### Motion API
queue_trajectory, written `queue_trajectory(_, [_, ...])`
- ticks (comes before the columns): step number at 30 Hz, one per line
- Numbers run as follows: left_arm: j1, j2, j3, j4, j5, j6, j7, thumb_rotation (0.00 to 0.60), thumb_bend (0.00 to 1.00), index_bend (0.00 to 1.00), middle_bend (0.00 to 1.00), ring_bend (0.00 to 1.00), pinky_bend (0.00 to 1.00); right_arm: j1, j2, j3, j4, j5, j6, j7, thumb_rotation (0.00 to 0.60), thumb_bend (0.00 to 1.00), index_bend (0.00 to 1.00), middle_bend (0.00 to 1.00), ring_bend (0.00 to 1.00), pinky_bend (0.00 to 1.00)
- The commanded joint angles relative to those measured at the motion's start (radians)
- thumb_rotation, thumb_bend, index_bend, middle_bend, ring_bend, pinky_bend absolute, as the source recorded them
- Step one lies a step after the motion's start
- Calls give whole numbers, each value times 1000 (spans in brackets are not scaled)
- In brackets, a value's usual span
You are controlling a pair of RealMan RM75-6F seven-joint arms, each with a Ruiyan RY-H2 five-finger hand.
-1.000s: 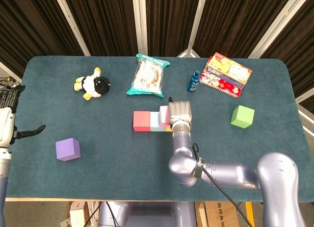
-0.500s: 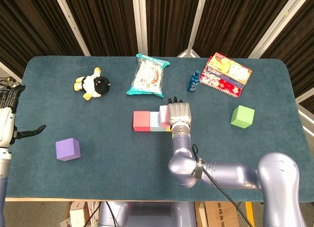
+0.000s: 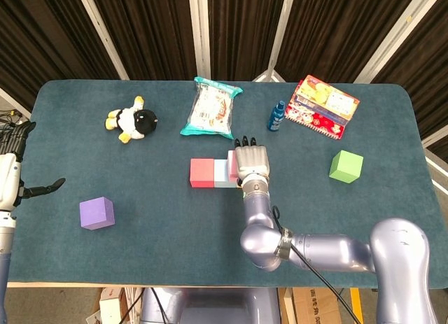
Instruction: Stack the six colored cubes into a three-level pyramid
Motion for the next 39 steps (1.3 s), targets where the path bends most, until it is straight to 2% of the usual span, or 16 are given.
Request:
queue_trajectory(1, [0, 0, 0, 1, 0, 1, 0, 600, 123, 0, 17, 0, 34, -6, 11, 4, -28, -16, 10, 15, 600, 263, 0, 0, 0, 217])
queue_trajectory(11, [2, 3, -2, 3, 0, 7, 2, 600, 122, 0, 16, 0, 34, -46, 84, -15, -152, -89, 52, 56, 600, 262, 0, 0, 0, 172])
queue_trajectory(17, [5, 4, -1, 4, 4, 15, 9, 600, 123, 0, 16, 0, 30, -144, 175, -59, -267, -189, 88, 146, 600, 262, 0, 0, 0, 142])
queue_trajectory(23, [7, -1, 6, 4, 19, 28, 31, 600, 123, 0, 14, 0, 29, -322, 305, -160, -385, -414, 128, 321, 600, 262, 0, 0, 0, 112])
queue_trajectory(29, [4, -15, 17, 2, 24, 26, 50, 600, 123, 0, 13, 0, 29, -508, 420, -252, -432, -624, 129, 534, 600, 263, 0, 0, 0, 87])
queue_trajectory(33, [-1, -30, 31, 10, 31, 23, 84, 600, 116, 0, 18, 0, 29, -618, 471, -323, -427, -761, 117, 663, 600, 263, 0, 0, 0, 67])
queue_trajectory(39, [-8, -64, 51, 16, 47, 32, 136, 600, 88, 0, 18, 0, 29, -741, 482, -413, -364, -903, 109, 801, 600, 263, 0, 0, 0, 40])
